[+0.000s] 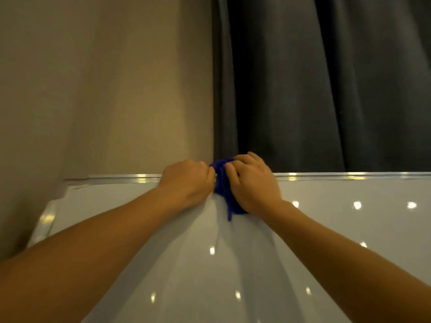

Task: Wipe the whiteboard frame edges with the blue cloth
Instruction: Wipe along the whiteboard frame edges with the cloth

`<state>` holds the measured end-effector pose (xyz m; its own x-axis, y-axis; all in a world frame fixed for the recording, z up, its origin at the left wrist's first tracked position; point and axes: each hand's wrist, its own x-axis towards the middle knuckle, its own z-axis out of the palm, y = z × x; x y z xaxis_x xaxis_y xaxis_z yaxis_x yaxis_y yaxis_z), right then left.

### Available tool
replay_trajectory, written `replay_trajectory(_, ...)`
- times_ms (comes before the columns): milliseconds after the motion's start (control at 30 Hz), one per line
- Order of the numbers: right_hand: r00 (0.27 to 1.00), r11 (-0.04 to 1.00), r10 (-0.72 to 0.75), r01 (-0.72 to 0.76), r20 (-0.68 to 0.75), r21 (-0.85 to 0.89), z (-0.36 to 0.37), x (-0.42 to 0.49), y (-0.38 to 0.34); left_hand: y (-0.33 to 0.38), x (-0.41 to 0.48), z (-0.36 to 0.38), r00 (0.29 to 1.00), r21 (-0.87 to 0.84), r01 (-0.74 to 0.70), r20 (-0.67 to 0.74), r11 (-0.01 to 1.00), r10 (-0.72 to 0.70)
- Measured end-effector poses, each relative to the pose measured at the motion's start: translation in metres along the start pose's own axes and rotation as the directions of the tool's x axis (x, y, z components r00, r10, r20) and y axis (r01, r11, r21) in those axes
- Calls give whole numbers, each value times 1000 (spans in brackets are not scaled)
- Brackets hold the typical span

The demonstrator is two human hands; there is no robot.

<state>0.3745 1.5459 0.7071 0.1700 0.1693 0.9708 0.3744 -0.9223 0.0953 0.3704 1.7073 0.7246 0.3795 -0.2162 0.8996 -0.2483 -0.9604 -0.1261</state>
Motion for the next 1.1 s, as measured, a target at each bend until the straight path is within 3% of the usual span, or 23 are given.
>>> replay_trajectory(67, 994, 997, -73, 73, -77, -8, -3, -5, 1, 17, 2, 5, 1000, -2, 17, -19, 1000, -17)
replay_trajectory(133, 996, 998, -65, 65, -58, -6, -17, -7, 31, 16, -1, 5, 999, -4, 28, -18, 1000, -28)
replay_trajectory(200, 996, 995, 89, -89, -7, -36, -37, -18, 81, 11, -5, 4, 999, -35, 34, 13, 999, -33)
replay_trajectory(300, 934, 932, 353, -356, -58, -70, -71, -34, 142, 25, -3, 3, 995, -104, 84, 69, 991, -77)
replay_trajectory(367, 949, 934, 314, -311, -12, -175, -71, -34, 143, 49, 6, 3, 993, -125, 95, 84, 988, -85)
replay_trajectory(433, 984, 948, 167, -141, 69, -285, -63, -29, 134, 94, 21, 10, 993, -103, 80, 100, 992, -70)
replay_trajectory(533, 994, 984, 57, -40, 97, -175, -64, -13, 148, 170, 43, 21, 994, 30, 53, 95, 998, -55)
replay_trajectory(600, 977, 988, 108, -86, 183, -125, -80, -4, 207, 210, 55, 30, 991, 60, 95, 90, 994, -101)
replay_trajectory(700, 921, 951, 234, -151, 312, -269, -120, -12, 323, 232, 63, 45, 985, 37, 167, 45, 985, -169)
replay_trajectory(800, 886, 907, 393, -329, 244, -264, -146, -25, 395, 256, 72, 57, 977, 42, 210, 33, 977, -212)
replay_trajectory(833, 904, 918, 368, -316, 216, -242, -146, -26, 400, 275, 79, 62, 978, 29, 203, 52, 979, -204)
replay_trajectory(900, 980, 965, 160, -130, 121, -226, -124, -25, 377, 306, 91, 68, 982, -15, 170, 80, 985, -169)
replay_trajectory(1000, 999, 985, -39, 36, -12, -168, -108, -32, 351, 351, 112, 78, 993, -43, 118, 34, 992, -117)
replay_trajectory(1100, 997, 983, 40, -28, 61, -181, -121, -32, 393, 372, 123, 85, 991, -66, 131, 31, 989, -129)
